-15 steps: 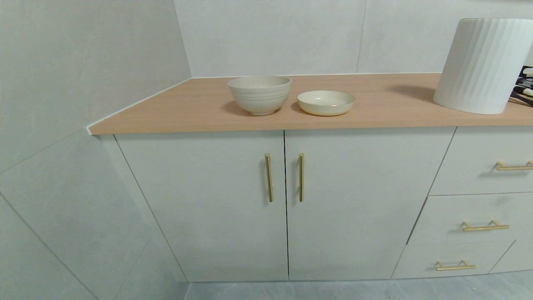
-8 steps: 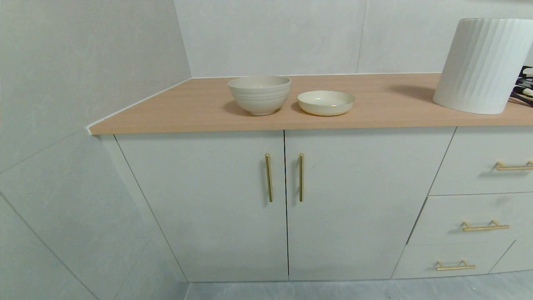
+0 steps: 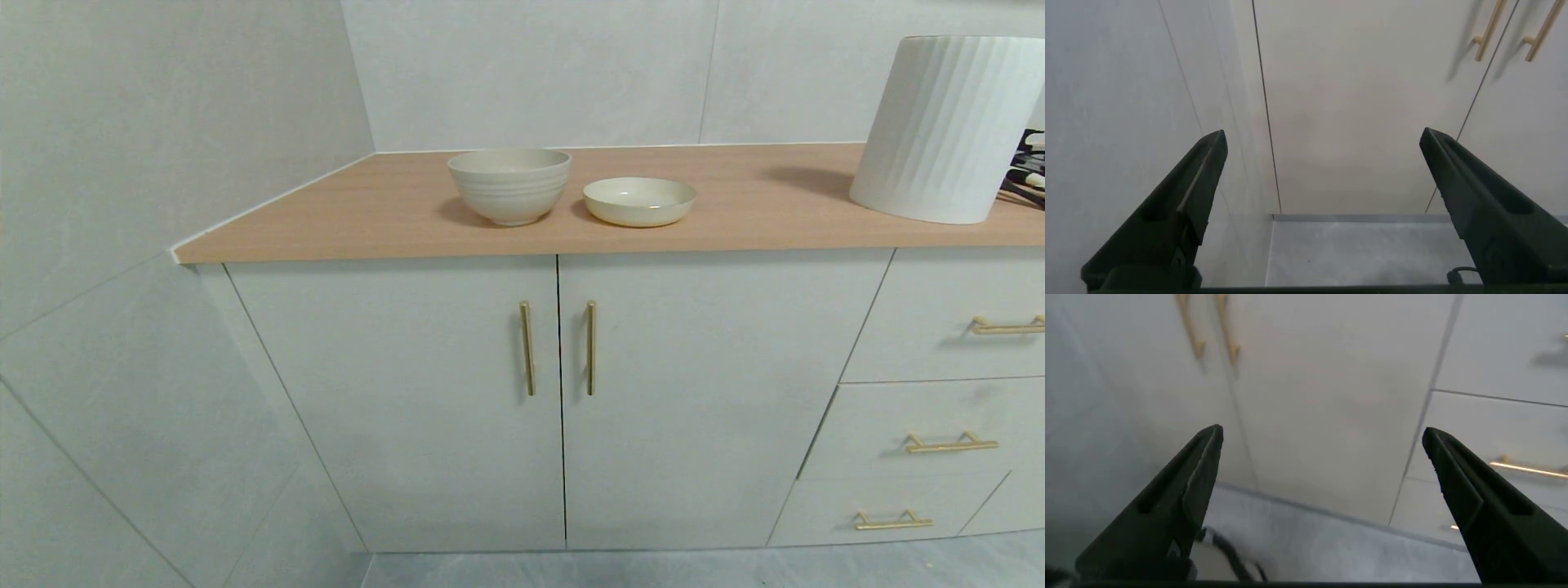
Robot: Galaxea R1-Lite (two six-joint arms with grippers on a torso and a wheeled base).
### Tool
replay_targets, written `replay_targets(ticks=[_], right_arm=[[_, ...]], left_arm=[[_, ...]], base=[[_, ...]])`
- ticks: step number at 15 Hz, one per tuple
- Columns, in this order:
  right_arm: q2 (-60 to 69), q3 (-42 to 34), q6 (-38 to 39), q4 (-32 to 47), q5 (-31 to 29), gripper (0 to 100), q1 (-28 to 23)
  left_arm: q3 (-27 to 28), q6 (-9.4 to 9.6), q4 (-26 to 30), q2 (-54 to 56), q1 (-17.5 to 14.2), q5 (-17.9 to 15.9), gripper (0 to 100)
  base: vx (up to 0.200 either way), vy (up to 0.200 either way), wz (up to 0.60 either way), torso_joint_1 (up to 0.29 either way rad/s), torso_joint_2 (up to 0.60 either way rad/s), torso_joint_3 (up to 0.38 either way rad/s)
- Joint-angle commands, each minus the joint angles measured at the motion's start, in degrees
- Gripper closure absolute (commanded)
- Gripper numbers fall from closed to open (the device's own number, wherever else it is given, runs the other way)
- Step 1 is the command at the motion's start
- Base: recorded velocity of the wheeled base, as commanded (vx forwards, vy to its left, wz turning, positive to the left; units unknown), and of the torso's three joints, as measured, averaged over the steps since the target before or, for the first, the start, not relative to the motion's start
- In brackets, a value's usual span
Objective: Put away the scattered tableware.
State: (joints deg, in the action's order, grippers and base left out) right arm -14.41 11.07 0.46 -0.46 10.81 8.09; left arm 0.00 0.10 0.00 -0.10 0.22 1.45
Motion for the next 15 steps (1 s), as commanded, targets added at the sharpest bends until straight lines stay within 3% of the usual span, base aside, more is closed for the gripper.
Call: replay_targets(ticks=[1, 3, 5, 9, 15], right_arm=[[-10.7, 1.5, -3.7, -1.9, 2.5, 0, 3.7], [-18.5, 1.9, -6.6, -5.0, 2.7, 0, 5.1], [-31.6, 2.5, -6.8, -16.5, 4.2, 0, 5.6], [-51.1, 7.3, -6.5, -31.0, 8.4, 0, 5.6], [-67.6, 20.8, -1.8, -29.2, 8.1, 0, 11.0]], left_arm=[[0.0, -0.01, 0.0, 0.0, 0.0, 0.0, 0], [0.0, -0.01, 0.0, 0.0, 0.0, 0.0, 0], [0.0, -0.01, 0.0, 0.0, 0.0, 0.0, 0], [0.0, -0.10, 0.0, 0.0, 0.0, 0.0, 0], [0.0, -0.19, 0.0, 0.0, 0.0, 0.0, 0]], base=[[0.000, 0.000, 0.00, 0.000, 0.00, 0.000], [0.000, 0.000, 0.00, 0.000, 0.00, 0.000], [0.000, 0.000, 0.00, 0.000, 0.00, 0.000], [0.000, 0.000, 0.00, 0.000, 0.00, 0.000], [0.000, 0.000, 0.00, 0.000, 0.00, 0.000]])
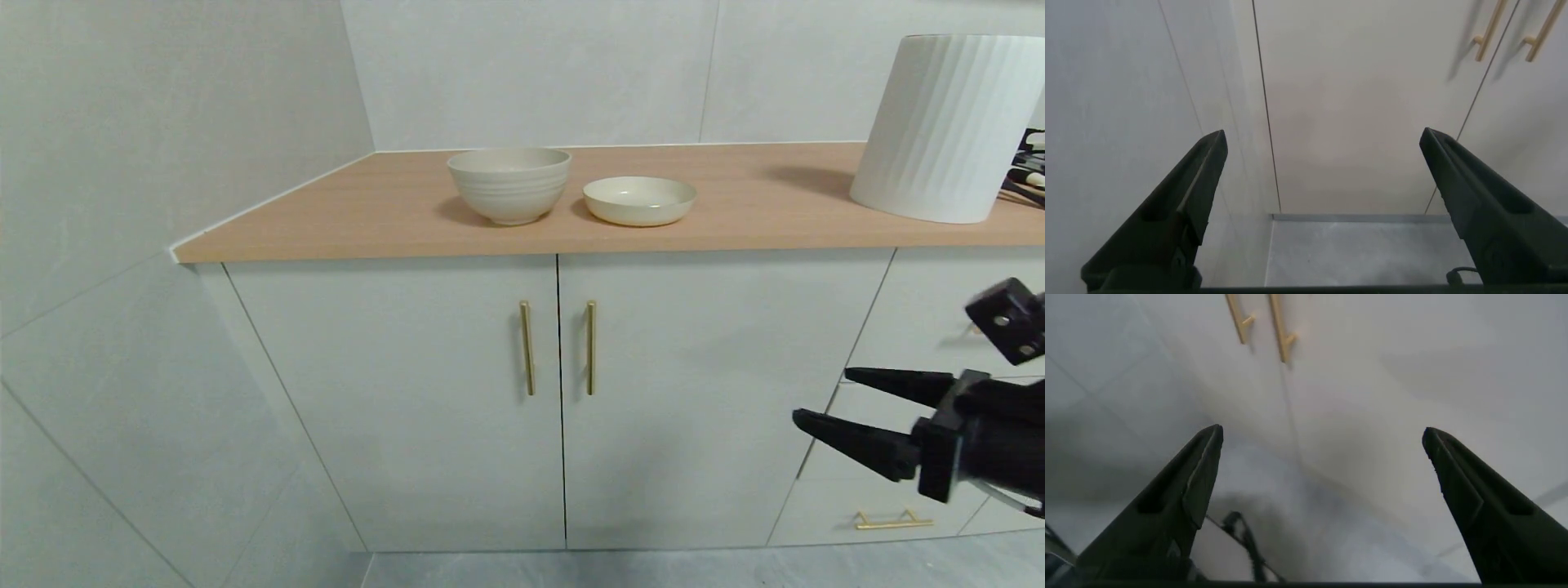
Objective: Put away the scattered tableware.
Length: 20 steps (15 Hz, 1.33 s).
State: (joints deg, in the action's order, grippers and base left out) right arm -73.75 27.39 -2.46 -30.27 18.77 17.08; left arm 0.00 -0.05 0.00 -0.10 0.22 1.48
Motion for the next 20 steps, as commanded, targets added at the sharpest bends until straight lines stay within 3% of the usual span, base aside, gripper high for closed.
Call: replay_targets(ticks=[1, 5, 8, 11, 14, 20], right_arm=[[-14.3, 11.0, 2.6, 3.1, 0.1, 0, 4.5], [-22.7, 23.5, 7.8, 6.0, 0.0, 0, 13.1], [-26.2, 31.5, 11.8, 9.1, -0.1, 0, 16.6], [-29.4, 32.3, 19.9, 5.4, -0.2, 0, 16.6], [-32.1, 31.1, 20.2, -2.4, -0.3, 0, 17.0], [-39.0, 32.5, 20.1, -8.3, -0.4, 0, 17.1]], left_arm=[[0.0, -0.04, 0.0, 0.0, 0.0, 0.0, 0], [0.0, -0.04, 0.0, 0.0, 0.0, 0.0, 0], [0.0, -0.04, 0.0, 0.0, 0.0, 0.0, 0], [0.0, 0.05, 0.0, 0.0, 0.0, 0.0, 0], [0.0, 0.05, 0.0, 0.0, 0.0, 0.0, 0], [0.0, 0.05, 0.0, 0.0, 0.0, 0.0, 0]], base=[[0.000, 0.000, 0.00, 0.000, 0.00, 0.000], [0.000, 0.000, 0.00, 0.000, 0.00, 0.000], [0.000, 0.000, 0.00, 0.000, 0.00, 0.000], [0.000, 0.000, 0.00, 0.000, 0.00, 0.000], [0.000, 0.000, 0.00, 0.000, 0.00, 0.000], [0.000, 0.000, 0.00, 0.000, 0.00, 0.000]])
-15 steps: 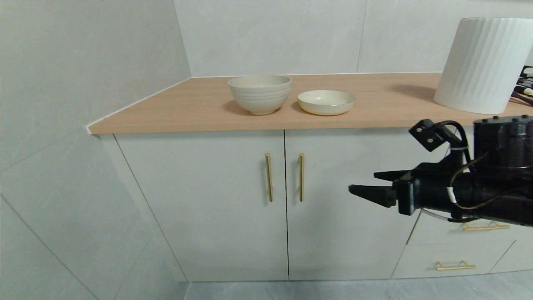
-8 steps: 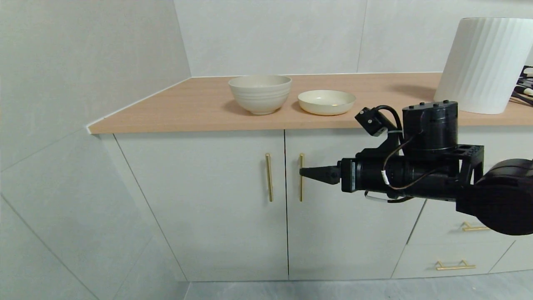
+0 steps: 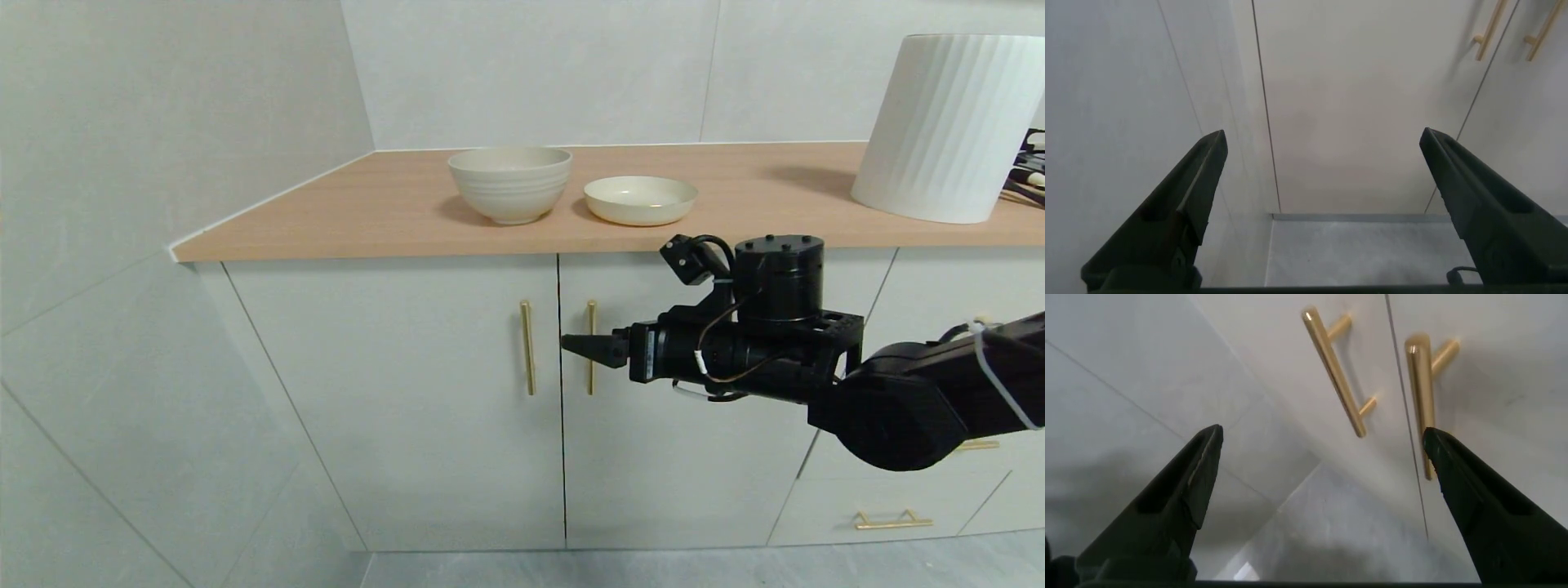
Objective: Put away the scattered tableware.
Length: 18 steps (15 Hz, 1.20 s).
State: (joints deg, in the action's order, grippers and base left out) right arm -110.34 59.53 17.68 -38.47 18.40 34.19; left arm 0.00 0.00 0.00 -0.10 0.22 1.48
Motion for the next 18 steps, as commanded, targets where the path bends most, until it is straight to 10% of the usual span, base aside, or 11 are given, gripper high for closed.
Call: replay_targets(ticks=[1, 18], right_arm=[[-3.9, 0.9, 0.0, -0.7, 0.0, 0, 0.0], [-11.6, 4.6, 0.0, -8.0, -2.8, 0, -0.4]], left_arm=[[0.0, 0.00, 0.0, 0.0, 0.0, 0.0, 0], [0.0, 0.00, 0.0, 0.0, 0.0, 0.0, 0]], base=[[0.000, 0.000, 0.00, 0.000, 0.00, 0.000], [0.000, 0.000, 0.00, 0.000, 0.00, 0.000]])
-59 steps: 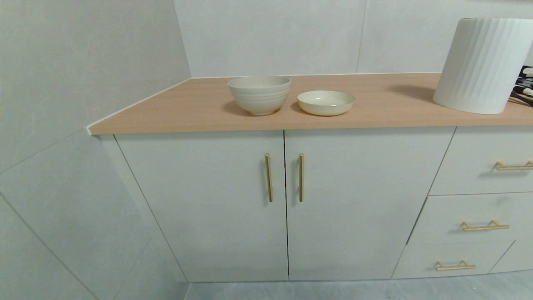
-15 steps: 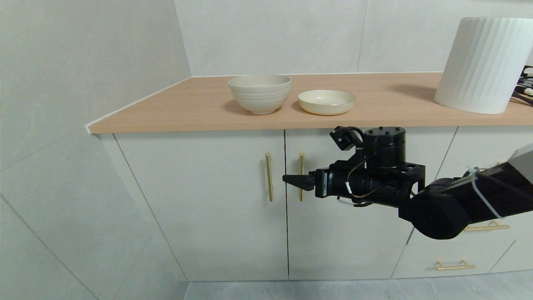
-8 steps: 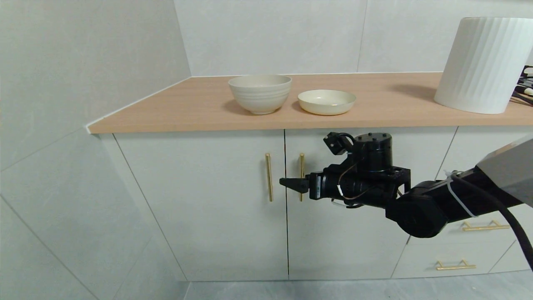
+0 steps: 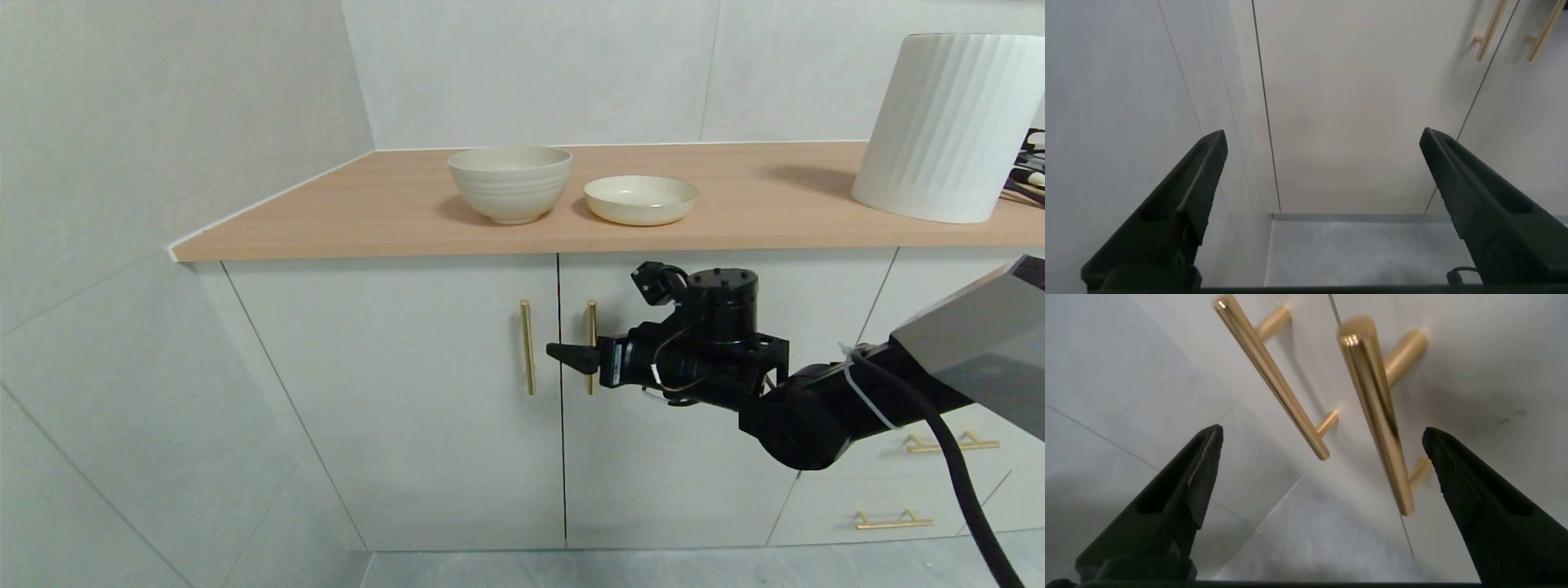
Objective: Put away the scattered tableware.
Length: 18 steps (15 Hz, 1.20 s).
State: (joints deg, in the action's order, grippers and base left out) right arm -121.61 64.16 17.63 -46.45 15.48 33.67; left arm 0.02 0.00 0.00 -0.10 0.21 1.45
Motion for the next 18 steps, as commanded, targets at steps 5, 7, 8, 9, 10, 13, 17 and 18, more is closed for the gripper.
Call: replay_targets(ticks=[5, 7, 8, 9, 10, 13, 17, 18], right_arm=[[-1.3, 0.0, 0.3, -0.6, 0.2, 0, 0.2], [-1.8, 0.0, 1.9, -1.4, 0.3, 0, 0.2], [-2.0, 0.0, 2.4, -1.9, 0.3, 0, 0.2], [-2.3, 0.1, 2.6, -2.9, 0.3, 0, 0.2], [-2.8, 0.5, 2.7, -3.8, 0.3, 0, 0.2], [-3.7, 0.7, 3.1, -4.9, 0.3, 0, 0.4], [-2.5, 0.3, 6.6, -7.5, 0.6, 0, 1.1], [-2.2, 0.0, 6.6, -7.7, 0.8, 0, 1.2]], left_arm=[[0.0, 0.00, 0.0, 0.0, 0.0, 0.0, 0], [0.0, 0.00, 0.0, 0.0, 0.0, 0.0, 0], [0.0, 0.00, 0.0, 0.0, 0.0, 0.0, 0], [0.0, 0.00, 0.0, 0.0, 0.0, 0.0, 0], [0.0, 0.00, 0.0, 0.0, 0.1, 0.0, 0], [0.0, 0.00, 0.0, 0.0, 0.0, 0.0, 0], [0.0, 0.00, 0.0, 0.0, 0.1, 0.0, 0], [0.0, 0.00, 0.0, 0.0, 0.0, 0.0, 0]], base=[[0.000, 0.000, 0.00, 0.000, 0.00, 0.000], [0.000, 0.000, 0.00, 0.000, 0.00, 0.000], [0.000, 0.000, 0.00, 0.000, 0.00, 0.000], [0.000, 0.000, 0.00, 0.000, 0.00, 0.000], [0.000, 0.000, 0.00, 0.000, 0.00, 0.000], [0.000, 0.000, 0.00, 0.000, 0.00, 0.000], [0.000, 0.000, 0.00, 0.000, 0.00, 0.000], [0.000, 0.000, 0.00, 0.000, 0.00, 0.000]])
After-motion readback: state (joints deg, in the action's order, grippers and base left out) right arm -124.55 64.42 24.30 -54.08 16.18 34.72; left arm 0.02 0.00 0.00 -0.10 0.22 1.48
